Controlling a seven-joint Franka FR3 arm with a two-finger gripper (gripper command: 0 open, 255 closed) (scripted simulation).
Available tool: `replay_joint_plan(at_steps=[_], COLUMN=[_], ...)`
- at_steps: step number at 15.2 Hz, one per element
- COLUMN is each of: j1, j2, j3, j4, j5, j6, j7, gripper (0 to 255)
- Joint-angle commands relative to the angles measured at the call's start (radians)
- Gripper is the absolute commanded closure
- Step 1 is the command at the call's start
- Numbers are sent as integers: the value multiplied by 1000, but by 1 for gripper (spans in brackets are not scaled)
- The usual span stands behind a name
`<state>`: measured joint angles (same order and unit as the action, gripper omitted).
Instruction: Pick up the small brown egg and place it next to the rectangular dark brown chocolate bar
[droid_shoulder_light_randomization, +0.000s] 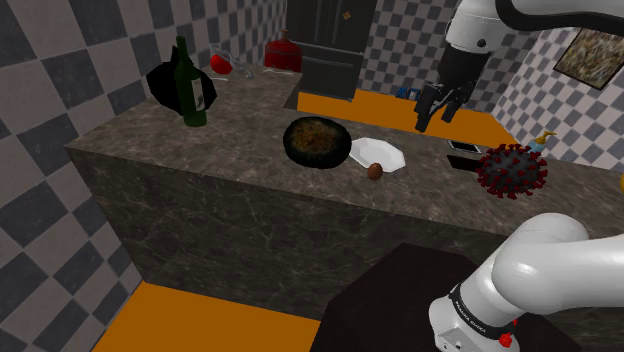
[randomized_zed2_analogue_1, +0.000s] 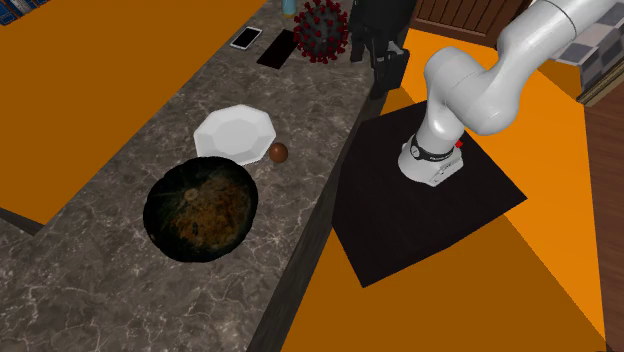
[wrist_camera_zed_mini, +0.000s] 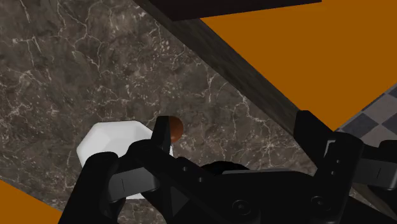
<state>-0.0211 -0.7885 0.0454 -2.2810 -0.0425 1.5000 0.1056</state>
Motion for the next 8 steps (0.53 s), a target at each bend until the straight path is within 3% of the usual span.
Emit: replay_joint_plan(at_steps=[1,8], j1=[0,-27], j2=[0,114], j3=[0,-67], j4=[0,-114], j5=[0,-17], j6=[0,234], j7=[0,-35], gripper=[0,0])
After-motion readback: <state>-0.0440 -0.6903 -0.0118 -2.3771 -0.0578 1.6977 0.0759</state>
